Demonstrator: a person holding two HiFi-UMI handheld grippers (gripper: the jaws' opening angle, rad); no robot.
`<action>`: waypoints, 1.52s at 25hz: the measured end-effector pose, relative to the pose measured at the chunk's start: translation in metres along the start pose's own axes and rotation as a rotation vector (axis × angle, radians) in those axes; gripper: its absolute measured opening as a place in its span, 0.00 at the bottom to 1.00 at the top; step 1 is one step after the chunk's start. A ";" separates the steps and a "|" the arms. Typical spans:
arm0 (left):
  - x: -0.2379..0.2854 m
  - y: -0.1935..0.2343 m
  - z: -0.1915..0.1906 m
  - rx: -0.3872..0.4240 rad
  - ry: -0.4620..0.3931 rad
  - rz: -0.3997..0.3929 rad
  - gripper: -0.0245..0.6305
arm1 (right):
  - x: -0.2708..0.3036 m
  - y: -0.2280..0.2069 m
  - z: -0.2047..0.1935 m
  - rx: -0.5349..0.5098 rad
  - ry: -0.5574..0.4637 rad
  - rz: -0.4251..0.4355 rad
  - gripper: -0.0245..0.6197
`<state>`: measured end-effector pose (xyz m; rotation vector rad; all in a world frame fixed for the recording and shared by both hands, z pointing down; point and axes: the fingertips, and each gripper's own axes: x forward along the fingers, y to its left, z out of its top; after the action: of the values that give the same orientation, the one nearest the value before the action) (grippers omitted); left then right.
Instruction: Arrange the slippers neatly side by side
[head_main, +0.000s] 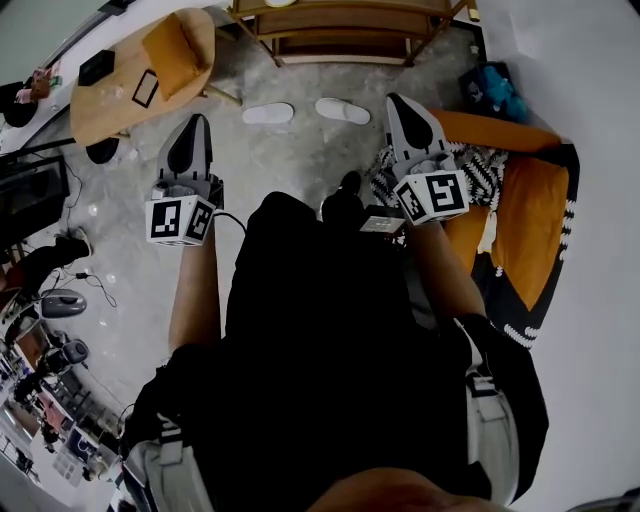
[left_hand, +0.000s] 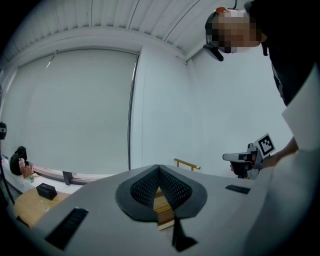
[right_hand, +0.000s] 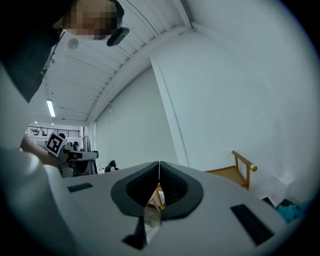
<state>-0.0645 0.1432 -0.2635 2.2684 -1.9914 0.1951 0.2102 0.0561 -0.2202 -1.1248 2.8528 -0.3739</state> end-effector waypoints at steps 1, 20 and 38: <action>0.003 0.001 -0.001 0.000 0.000 -0.004 0.06 | 0.002 -0.002 -0.003 0.003 0.005 -0.003 0.09; 0.025 0.120 -0.052 -0.098 0.029 -0.247 0.06 | 0.062 0.072 -0.057 0.013 0.066 -0.287 0.09; 0.074 0.156 -0.226 -0.334 0.181 -0.145 0.06 | 0.132 0.051 -0.205 0.058 0.258 -0.199 0.09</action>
<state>-0.2145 0.0900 -0.0274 2.0877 -1.6250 0.0466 0.0516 0.0443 -0.0288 -1.4522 2.9250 -0.6543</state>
